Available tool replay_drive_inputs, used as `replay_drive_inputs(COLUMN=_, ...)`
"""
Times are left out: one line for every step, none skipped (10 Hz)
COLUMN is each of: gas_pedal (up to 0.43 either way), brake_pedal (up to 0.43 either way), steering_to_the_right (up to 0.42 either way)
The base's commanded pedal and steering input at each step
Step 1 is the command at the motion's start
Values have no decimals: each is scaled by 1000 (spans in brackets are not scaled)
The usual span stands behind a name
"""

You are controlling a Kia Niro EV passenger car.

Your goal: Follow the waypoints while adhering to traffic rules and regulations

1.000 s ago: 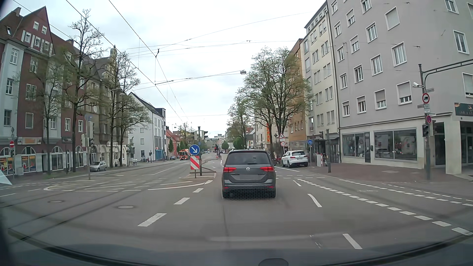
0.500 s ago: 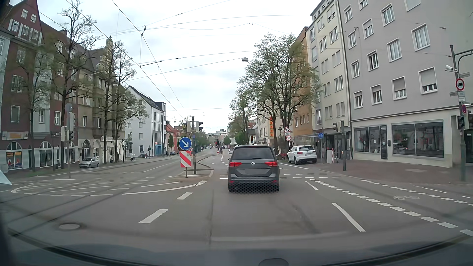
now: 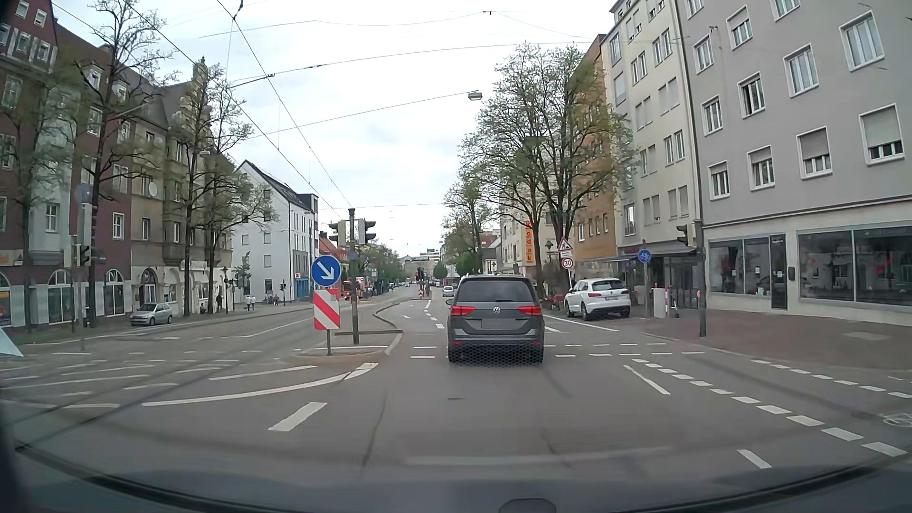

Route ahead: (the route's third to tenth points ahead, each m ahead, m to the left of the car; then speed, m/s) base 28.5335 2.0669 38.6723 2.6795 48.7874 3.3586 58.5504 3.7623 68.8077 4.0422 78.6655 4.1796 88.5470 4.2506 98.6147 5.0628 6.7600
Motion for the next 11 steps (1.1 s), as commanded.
replay_drive_inputs(gas_pedal=157, brake_pedal=0, steering_to_the_right=-8)
replay_drive_inputs(gas_pedal=138, brake_pedal=0, steering_to_the_right=-8)
replay_drive_inputs(gas_pedal=130, brake_pedal=0, steering_to_the_right=-8)
replay_drive_inputs(gas_pedal=118, brake_pedal=0, steering_to_the_right=-8)
replay_drive_inputs(gas_pedal=118, brake_pedal=0, steering_to_the_right=-8)
replay_drive_inputs(gas_pedal=110, brake_pedal=0, steering_to_the_right=-9)
replay_drive_inputs(gas_pedal=110, brake_pedal=0, steering_to_the_right=-10)
replay_drive_inputs(gas_pedal=110, brake_pedal=0, steering_to_the_right=-11)
replay_drive_inputs(gas_pedal=110, brake_pedal=0, steering_to_the_right=-13)
replay_drive_inputs(gas_pedal=110, brake_pedal=0, steering_to_the_right=-16)
replay_drive_inputs(gas_pedal=110, brake_pedal=0, steering_to_the_right=-17)
